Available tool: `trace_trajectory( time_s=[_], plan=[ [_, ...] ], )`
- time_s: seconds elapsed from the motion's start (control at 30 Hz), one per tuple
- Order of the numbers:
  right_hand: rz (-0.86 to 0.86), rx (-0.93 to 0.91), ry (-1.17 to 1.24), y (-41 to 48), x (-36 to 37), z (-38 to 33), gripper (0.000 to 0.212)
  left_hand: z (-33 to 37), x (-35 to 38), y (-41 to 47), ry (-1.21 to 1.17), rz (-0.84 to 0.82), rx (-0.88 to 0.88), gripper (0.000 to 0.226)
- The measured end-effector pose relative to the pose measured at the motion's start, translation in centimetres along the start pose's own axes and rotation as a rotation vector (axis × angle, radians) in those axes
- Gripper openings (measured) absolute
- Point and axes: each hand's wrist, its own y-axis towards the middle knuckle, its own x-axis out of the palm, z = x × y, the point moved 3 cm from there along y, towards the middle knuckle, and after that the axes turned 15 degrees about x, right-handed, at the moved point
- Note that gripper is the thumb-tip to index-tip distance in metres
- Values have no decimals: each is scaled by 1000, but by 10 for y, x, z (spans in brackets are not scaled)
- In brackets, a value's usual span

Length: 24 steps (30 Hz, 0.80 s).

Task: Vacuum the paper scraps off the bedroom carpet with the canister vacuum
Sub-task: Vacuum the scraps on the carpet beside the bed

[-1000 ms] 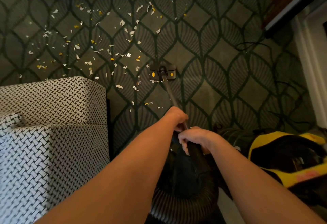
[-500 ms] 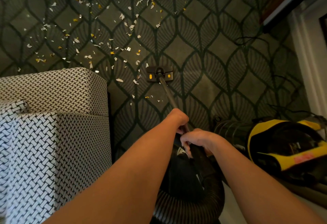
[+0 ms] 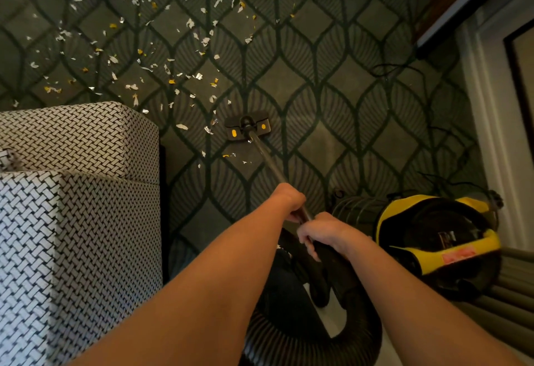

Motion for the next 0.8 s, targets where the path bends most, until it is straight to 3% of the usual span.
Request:
trace_trajectory(
  time_s=[0.2, 0.33, 0.8],
  plan=[
    [63, -44, -30, 5, -30, 17, 3, 11, 31, 6, -64, 45, 10, 10],
    [114, -53, -5, 1, -51, 22, 2, 27, 46, 8, -63, 79, 56, 18],
    [135, -104, 501, 6, -83, 16, 10, 86, 82, 54, 204, -57, 310, 36]
  ],
)
